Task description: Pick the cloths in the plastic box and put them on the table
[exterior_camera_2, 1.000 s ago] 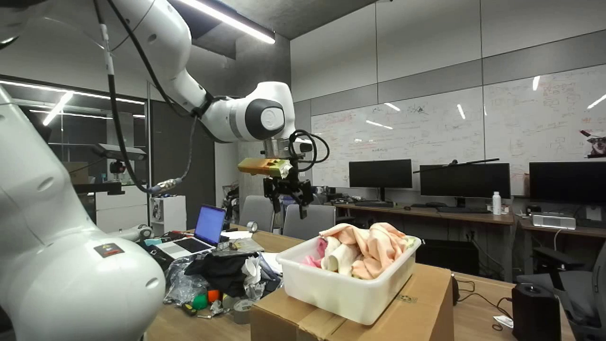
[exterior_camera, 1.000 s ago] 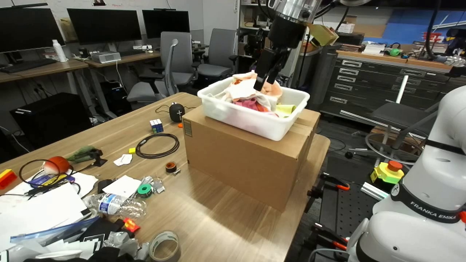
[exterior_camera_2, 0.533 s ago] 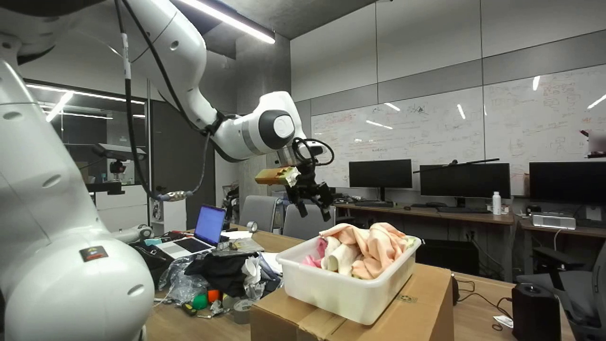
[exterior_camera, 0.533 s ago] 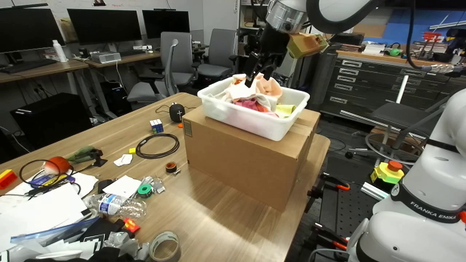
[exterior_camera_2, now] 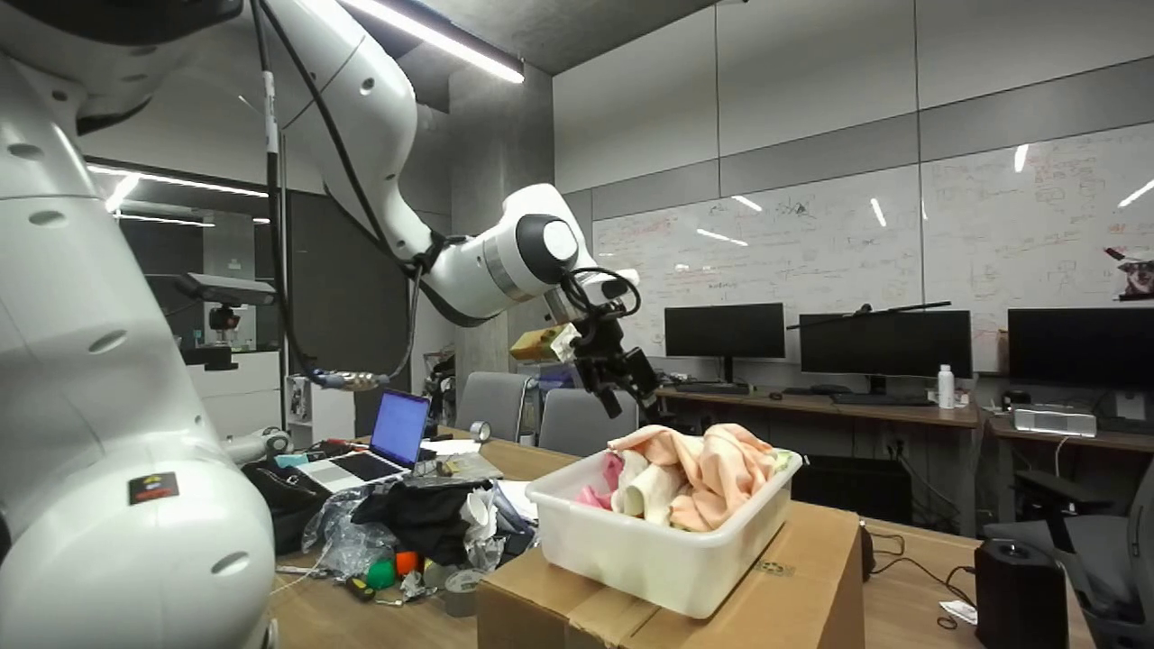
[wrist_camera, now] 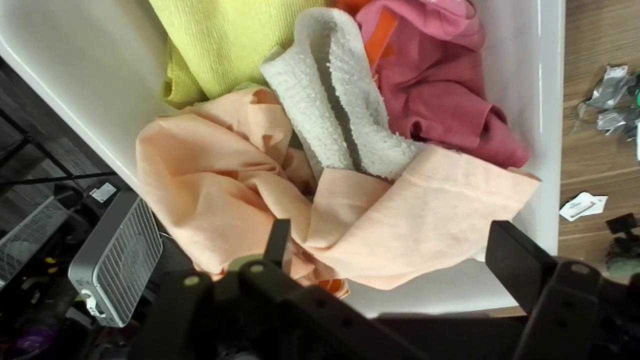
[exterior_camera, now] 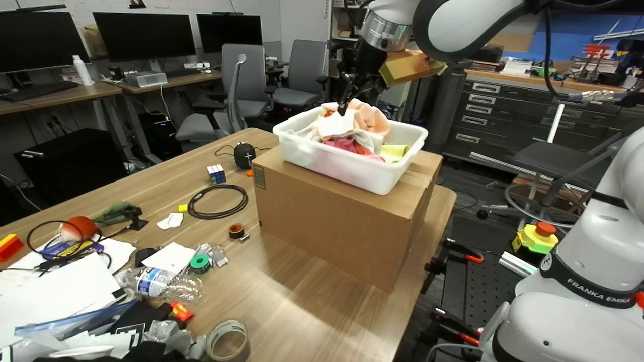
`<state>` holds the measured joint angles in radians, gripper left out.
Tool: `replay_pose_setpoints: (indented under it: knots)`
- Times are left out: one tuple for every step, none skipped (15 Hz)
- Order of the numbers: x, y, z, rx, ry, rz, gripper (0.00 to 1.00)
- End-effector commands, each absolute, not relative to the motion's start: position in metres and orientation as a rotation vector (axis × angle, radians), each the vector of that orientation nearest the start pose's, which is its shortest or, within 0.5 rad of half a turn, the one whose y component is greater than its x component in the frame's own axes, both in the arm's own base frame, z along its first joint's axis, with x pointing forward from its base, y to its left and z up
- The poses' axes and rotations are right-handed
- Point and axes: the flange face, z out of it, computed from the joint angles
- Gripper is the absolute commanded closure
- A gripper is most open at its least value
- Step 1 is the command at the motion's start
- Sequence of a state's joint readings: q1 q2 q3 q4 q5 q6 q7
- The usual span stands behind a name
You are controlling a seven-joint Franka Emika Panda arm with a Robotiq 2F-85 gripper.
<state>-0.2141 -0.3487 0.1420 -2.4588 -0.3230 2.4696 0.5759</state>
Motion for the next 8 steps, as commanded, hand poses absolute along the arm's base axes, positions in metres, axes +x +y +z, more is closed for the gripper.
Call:
replay_pose_setpoints:
  knots:
    - [0.477, -0.037, 0.459, -3.174, 0.781, -0.694, 0.0]
    - [0.479, -0.037, 0.457, -3.165, 0.795, -0.678, 0.0]
    - [0.481, -0.038, 0.453, -3.153, 0.804, -0.655, 0.0]
    - [0.483, -0.038, 0.449, -3.143, 0.81, -0.636, 0.0]
    - [0.485, -0.039, 0.445, -3.14, 0.813, -0.617, 0.0]
    - [0.487, -0.04, 0.44, -3.139, 0.817, -0.597, 0.0]
    - [0.489, -0.042, 0.436, -3.141, 0.822, -0.584, 0.0]
    - [0.491, -0.045, 0.431, -3.145, 0.826, -0.572, 0.0]
